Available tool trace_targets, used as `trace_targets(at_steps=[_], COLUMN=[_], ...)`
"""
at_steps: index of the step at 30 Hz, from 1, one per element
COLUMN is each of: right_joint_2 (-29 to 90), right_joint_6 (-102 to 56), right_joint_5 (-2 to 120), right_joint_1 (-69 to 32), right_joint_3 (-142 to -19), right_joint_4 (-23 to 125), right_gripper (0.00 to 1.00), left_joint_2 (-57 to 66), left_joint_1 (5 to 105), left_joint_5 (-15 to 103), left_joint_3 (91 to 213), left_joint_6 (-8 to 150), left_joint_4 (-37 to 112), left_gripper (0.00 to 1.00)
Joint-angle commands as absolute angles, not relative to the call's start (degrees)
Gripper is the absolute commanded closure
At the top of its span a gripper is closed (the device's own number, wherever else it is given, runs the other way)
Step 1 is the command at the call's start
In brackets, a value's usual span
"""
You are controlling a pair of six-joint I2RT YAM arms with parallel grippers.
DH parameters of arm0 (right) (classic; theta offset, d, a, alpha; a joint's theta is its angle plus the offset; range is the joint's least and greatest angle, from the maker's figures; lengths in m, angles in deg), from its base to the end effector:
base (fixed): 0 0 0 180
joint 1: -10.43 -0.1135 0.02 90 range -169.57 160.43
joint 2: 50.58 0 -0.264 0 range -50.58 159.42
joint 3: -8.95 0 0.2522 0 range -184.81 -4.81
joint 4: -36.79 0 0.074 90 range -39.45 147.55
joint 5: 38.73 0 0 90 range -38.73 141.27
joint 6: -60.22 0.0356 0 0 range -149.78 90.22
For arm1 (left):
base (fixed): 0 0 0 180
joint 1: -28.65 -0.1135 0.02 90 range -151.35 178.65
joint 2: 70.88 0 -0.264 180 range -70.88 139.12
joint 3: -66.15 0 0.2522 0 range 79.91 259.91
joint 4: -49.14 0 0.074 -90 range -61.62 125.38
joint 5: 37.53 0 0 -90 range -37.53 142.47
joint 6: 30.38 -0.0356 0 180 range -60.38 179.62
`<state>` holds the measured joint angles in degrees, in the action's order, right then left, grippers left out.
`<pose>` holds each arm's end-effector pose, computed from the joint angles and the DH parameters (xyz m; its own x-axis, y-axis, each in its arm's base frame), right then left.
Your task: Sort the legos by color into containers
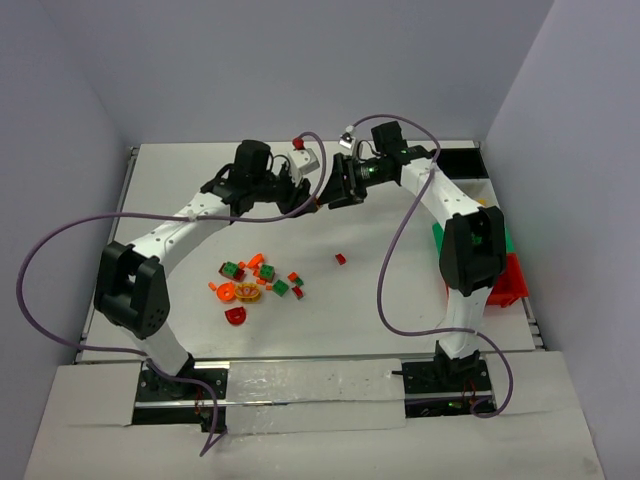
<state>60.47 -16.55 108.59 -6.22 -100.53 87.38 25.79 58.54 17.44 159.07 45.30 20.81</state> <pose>0.3977 0.1502 0.2794 -0.8852 -0.1357 -0.4451 -0.4590 0.4113 0.7875 0.3277 -0.2119 0.3044 -0.2409 0.3721 -0.8964 0.9178 0.3876 -0.0858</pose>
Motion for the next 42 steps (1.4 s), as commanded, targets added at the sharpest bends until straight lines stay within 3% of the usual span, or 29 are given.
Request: trace_targets(at_steps=[1, 9, 16, 19, 23, 25, 26, 29, 30, 42], right_joint_2=[60.48, 60.76, 61.12, 60.98, 60.36, 59.76, 59.17, 57.32, 56.82, 60.00], right_joint_6=[-16.05, -15.17, -12.10, -12.03, -12.34, -13.37, -14.62, -19.25, -21.58, -41.44], right_joint_5=[110.49, 111.49, 114.33, 114.84, 115.69, 115.30, 114.61, 112.31, 109.41, 73.42], right_joint_1=[-7.27, -8.57, -8.99, -9.06, -9.06, -8.94, -8.61, -5.94, -4.34, 26.29], right_joint_3=[-102.91, -102.40, -101.58, -101.22, -99.97, -99.71, -99.64, -99.59, -100.19, -113.87], right_joint_4=[85.58, 84.81, 82.43, 82.28, 82.12, 82.85, 83.86, 87.65, 89.39, 96.93], right_gripper=[0.31, 0.43, 0.47, 0.55, 0.80, 0.96, 1.00, 1.00, 1.00, 1.00], left_joint_2=[23.57, 23.06, 22.56, 22.24, 22.09, 22.60, 23.05, 23.43, 23.25, 23.37], left_joint_1=[59.36, 60.04, 60.80, 61.01, 61.10, 61.14, 61.08, 61.08, 60.96, 58.41], left_joint_5=[15.17, 15.92, 16.24, 16.73, 17.56, 18.52, 19.36, 22.54, 24.05, 36.96], left_joint_3=[159.28, 159.28, 159.02, 158.79, 158.77, 159.25, 159.79, 160.60, 160.48, 159.21], left_joint_6=[44.06, 44.25, 44.07, 44.02, 44.66, 45.34, 45.82, 46.90, 47.14, 53.65], left_joint_4=[22.85, 23.20, 24.21, 24.51, 25.25, 24.79, 23.92, 22.15, 21.69, 18.59], left_gripper=[1.00, 1.00, 1.00, 1.00, 0.98, 0.79, 0.59, 0.09, 0.02, 0.01])
